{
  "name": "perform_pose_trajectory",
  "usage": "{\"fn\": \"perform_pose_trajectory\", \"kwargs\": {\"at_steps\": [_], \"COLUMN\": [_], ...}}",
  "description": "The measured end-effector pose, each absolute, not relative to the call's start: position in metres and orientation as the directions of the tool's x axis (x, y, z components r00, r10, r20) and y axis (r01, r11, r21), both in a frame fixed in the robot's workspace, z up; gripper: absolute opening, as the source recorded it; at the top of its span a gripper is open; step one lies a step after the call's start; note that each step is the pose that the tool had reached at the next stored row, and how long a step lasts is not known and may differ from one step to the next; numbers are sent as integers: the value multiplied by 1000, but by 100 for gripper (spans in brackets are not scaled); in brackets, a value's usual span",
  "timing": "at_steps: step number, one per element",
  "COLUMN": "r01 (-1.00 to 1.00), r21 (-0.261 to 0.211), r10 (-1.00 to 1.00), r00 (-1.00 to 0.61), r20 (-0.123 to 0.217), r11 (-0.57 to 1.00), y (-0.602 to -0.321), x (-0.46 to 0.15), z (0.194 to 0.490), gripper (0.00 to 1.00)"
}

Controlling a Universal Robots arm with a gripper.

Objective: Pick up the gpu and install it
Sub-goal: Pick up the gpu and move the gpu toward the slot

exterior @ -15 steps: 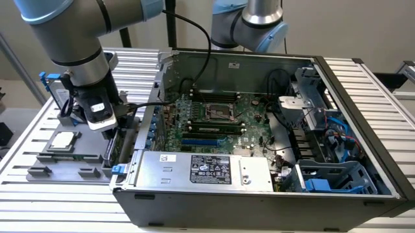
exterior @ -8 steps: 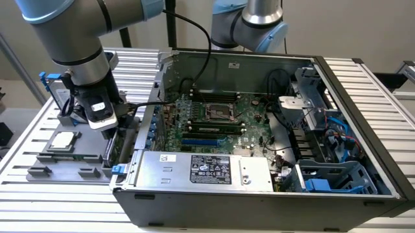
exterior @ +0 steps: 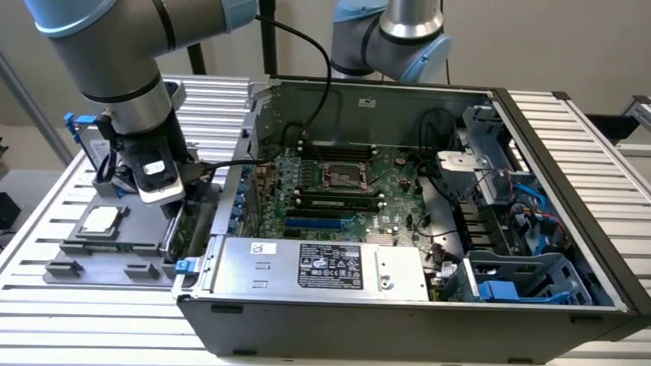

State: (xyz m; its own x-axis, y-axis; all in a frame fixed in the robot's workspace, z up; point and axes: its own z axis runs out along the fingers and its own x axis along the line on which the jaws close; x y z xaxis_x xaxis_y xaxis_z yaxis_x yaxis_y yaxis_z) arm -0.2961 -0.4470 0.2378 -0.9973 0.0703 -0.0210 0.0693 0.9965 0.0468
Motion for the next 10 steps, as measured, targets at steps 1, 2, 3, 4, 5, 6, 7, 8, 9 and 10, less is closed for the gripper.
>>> {"fn": "perform_pose_trajectory", "kwargs": {"at_steps": [1, 2, 3, 4, 5, 6, 7, 8, 9, 10], "r01": [69, 69, 68, 66, 61, 53, 45, 38, 30, 23], "r21": [47, 47, 47, 47, 47, 47, 47, 47, 47, 47], "r10": [70, 70, 69, 67, 62, 54, 46, 39, 31, 24], "r00": [-997, -997, -997, -998, -998, -998, -999, -999, -999, -999], "r20": [-21, -21, -21, -21, -21, -21, -21, -21, -21, -21], "r11": [996, 997, 997, 997, 997, 997, 998, 998, 998, 999], "y": [-447, -447, -447, -447, -447, -447, -447, -447, -447, -447], "x": [-296, -296, -296, -297, -297, -298, -298, -299, -299, -300], "z": [238, 238, 238, 238, 238, 239, 239, 239, 239, 239], "gripper": [0, 0, 0, 0, 0, 0, 0, 0, 0, 0]}}
